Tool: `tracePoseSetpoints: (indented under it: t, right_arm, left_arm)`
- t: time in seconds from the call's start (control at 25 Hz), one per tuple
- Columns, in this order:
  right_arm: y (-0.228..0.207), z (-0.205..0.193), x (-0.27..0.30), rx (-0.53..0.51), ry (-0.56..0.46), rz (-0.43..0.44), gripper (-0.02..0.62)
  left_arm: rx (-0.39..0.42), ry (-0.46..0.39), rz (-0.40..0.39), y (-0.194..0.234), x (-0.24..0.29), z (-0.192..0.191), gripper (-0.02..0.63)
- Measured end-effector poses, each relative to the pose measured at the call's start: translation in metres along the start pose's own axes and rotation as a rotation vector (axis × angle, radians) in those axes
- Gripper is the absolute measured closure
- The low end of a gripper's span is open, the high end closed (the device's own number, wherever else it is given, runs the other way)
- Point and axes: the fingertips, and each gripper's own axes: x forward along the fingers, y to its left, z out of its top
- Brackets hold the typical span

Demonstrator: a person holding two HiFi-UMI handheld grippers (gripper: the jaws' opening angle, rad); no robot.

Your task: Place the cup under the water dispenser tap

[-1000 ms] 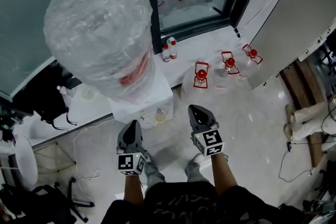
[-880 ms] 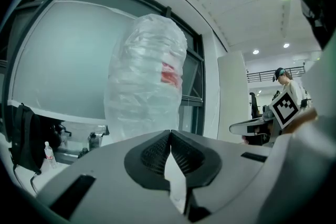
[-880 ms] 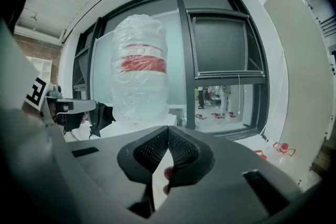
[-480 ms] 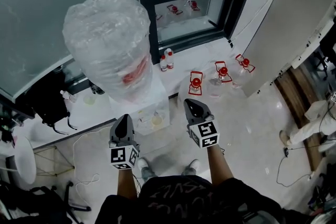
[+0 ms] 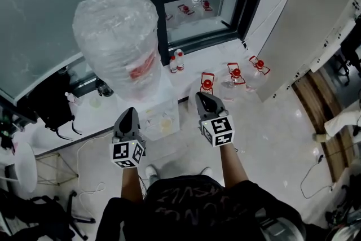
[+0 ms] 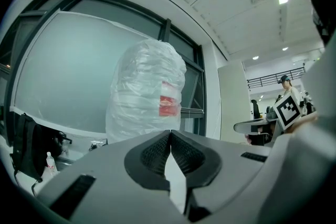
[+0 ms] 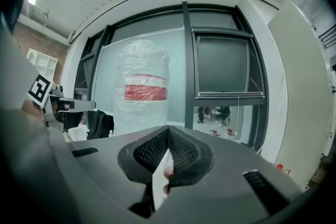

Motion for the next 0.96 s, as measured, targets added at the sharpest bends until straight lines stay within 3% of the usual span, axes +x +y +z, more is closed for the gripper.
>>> tracePoseSetpoints:
  t: [0.96]
  right_arm:
    - [0.006, 0.022, 0.016, -0.034, -0.022, -0.023, 0.581]
  left_arm:
    - [0.003, -0.008, -0.009, 0.009, 0.011, 0.011, 0.588]
